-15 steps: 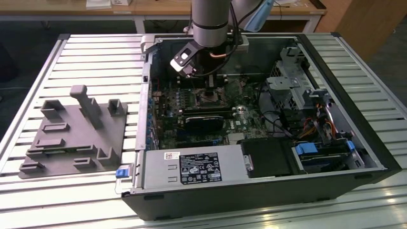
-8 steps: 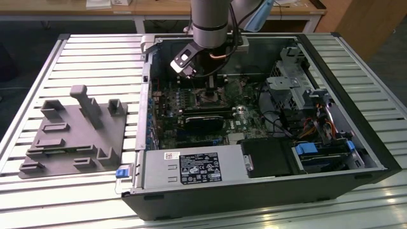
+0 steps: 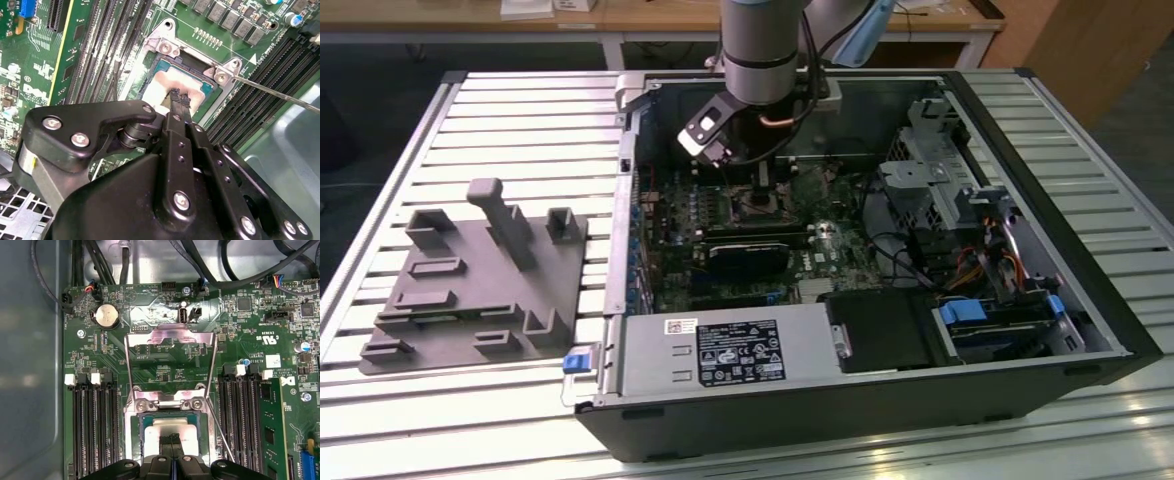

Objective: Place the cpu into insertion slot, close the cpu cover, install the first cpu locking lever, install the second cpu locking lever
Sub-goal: 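Place the cpu into insertion slot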

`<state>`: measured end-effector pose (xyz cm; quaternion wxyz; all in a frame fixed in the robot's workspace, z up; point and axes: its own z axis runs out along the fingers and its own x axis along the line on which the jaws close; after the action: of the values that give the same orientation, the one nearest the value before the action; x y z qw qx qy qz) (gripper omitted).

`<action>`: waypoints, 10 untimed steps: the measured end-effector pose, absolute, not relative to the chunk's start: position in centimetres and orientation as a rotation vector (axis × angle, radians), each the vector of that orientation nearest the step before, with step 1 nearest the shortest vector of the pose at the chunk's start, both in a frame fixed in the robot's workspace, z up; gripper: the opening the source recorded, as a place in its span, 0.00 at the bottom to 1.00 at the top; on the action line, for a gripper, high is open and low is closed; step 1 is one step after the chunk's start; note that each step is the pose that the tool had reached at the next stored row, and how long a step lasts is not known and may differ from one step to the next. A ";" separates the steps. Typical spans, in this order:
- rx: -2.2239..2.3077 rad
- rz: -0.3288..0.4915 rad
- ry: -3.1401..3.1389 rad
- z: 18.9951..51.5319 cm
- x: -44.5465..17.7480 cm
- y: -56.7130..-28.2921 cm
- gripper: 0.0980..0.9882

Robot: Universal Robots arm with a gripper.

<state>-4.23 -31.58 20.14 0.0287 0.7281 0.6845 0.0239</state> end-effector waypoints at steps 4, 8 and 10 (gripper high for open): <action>2.246 0.073 2.112 20.1 -4.2 -31.6 0.01; 2.246 0.074 2.112 20.1 -4.2 -31.6 0.01; 2.246 0.074 2.112 20.0 -4.2 -31.6 0.01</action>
<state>-4.23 -31.58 20.02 0.0287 0.7281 0.6845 0.0239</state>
